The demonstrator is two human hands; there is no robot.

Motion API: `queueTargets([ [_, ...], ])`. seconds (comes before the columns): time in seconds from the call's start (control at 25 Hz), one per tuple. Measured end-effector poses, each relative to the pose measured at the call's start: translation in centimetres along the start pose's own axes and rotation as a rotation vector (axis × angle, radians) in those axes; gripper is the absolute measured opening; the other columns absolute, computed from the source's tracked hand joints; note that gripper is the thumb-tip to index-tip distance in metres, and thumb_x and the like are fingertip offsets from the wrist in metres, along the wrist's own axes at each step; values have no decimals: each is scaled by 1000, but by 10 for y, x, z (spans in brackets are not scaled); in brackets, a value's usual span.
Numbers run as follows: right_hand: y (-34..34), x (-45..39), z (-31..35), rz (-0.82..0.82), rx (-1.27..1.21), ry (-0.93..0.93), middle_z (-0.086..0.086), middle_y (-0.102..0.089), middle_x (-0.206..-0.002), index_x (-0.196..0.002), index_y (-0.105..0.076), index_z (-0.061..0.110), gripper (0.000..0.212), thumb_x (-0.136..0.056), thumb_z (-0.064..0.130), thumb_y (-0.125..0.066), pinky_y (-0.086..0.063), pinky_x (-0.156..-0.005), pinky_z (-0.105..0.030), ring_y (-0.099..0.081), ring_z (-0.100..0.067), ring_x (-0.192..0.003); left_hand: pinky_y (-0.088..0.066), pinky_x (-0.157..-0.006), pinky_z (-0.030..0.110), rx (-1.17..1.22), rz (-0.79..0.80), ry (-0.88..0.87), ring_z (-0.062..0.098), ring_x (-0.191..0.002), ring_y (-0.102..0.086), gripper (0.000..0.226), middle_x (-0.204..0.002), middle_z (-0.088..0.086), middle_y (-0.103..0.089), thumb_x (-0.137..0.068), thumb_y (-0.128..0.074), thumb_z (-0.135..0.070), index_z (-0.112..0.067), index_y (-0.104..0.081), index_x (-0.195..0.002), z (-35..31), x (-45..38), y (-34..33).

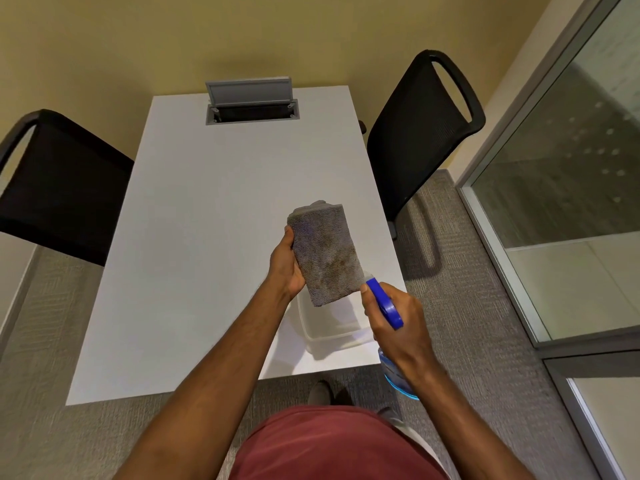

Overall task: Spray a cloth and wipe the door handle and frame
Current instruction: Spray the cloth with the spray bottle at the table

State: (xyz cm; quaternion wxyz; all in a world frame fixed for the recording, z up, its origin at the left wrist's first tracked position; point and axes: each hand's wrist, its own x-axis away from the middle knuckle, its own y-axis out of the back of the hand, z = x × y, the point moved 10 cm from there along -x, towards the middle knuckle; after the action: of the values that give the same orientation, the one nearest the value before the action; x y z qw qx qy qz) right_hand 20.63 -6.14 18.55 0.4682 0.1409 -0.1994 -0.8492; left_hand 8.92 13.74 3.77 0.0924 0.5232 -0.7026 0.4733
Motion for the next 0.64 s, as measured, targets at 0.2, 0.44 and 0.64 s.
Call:
queueTargets([
  [0.2,-4,3,-10,76,-26,-18,-5,-49,-50,-62,-51,16,47,-96,48,-58,-44,-44,-48,-50,-32,-46,-55,-98,52,92,-15,-1,33,-126,-64,55,-132,15,-70,-109,-40,-52,-12,-59,-141,-9,3,-1],
  [0.44,6,-5,0,10,-124,-13,-7,-47,-53,-67,-51,16,38,-102,30,-61,-42,-45,-44,-45,-31,-47,-56,-87,52,135,-19,-7,31,-111,-70,50,-112,13,-78,-110,-37,-50,-12,-65,-128,-15,8,0],
  [0.64,25,-38,-5,-166,-181,17,-15,-54,-64,-78,-52,14,30,-100,30,-65,-51,-56,-48,-55,-38,-57,-56,-91,52,140,-34,-25,32,-118,-68,53,-123,14,-75,-109,-39,-50,-12,-60,-140,-18,7,15],
])
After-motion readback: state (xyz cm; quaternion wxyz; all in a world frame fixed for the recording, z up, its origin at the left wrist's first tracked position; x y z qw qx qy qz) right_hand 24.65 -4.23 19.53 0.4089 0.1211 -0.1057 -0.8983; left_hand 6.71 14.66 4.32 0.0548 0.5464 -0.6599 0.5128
